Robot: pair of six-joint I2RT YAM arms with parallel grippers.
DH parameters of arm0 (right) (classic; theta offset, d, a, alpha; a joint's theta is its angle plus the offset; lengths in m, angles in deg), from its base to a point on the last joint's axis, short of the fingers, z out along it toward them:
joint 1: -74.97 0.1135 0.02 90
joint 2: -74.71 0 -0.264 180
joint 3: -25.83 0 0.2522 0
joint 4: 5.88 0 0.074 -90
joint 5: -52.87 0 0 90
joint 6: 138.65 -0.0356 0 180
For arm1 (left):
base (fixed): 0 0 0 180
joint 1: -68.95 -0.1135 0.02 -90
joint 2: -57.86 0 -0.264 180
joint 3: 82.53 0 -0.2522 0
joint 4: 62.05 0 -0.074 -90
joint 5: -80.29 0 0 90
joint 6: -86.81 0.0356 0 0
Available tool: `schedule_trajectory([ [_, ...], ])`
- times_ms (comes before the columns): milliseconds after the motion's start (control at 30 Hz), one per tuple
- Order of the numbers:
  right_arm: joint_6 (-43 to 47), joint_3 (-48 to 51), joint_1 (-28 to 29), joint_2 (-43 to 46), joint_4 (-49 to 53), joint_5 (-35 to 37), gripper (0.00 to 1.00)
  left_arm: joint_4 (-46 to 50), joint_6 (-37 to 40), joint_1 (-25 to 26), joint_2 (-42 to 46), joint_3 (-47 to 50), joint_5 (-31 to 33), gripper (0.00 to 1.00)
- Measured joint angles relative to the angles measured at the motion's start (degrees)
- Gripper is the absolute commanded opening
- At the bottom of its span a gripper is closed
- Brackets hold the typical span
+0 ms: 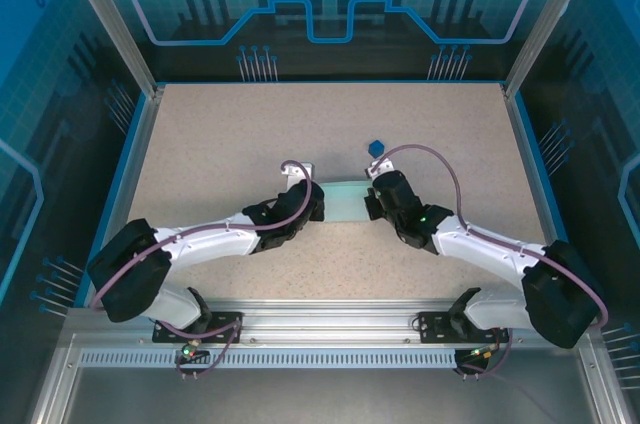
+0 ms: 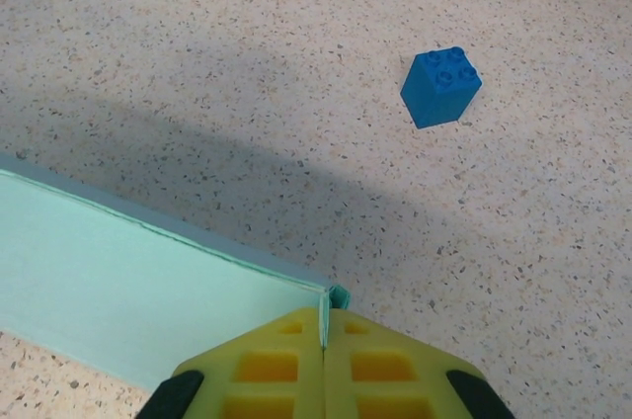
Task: Fold the paper box
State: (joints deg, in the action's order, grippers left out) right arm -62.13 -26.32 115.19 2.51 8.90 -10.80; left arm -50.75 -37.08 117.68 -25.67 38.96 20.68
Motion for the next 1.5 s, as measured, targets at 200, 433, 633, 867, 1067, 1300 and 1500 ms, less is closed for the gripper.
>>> schedule_trajectory([
  [200,1.1,-3.7,0.0,0.2,4.8,-2.0,0.29,-0.2,1.5,0.6,-0.2,0.0,0.9,0.00],
  [433,1.9,-6.8,-0.2,1.9,8.9,-3.5,0.41,-0.8,3.1,1.1,-0.6,0.0,1.5,0.00],
  [633,1.9,-10.0,-6.5,4.0,12.1,-11.9,0.47,-0.8,4.1,1.4,-0.7,0.0,2.2,0.00],
  [867,0.3,-15.4,-16.5,-2.2,13.1,-26.9,0.48,-0.9,4.3,2.1,-0.8,0.0,2.8,0.00],
  [1067,-1.6,-15.4,-17.1,-8.5,13.6,-33.0,0.47,-0.8,4.3,2.3,-0.8,0.0,3.3,0.00],
  [1300,-4.7,-11.0,-16.8,-7.0,11.0,-34.7,0.47,-0.7,4.6,2.8,-0.8,0.0,3.7,0.00],
  [1500,-7.3,-6.0,-15.4,-4.0,6.4,-33.2,0.47,-0.3,5.4,3.1,-0.8,0.0,4.2,0.05],
])
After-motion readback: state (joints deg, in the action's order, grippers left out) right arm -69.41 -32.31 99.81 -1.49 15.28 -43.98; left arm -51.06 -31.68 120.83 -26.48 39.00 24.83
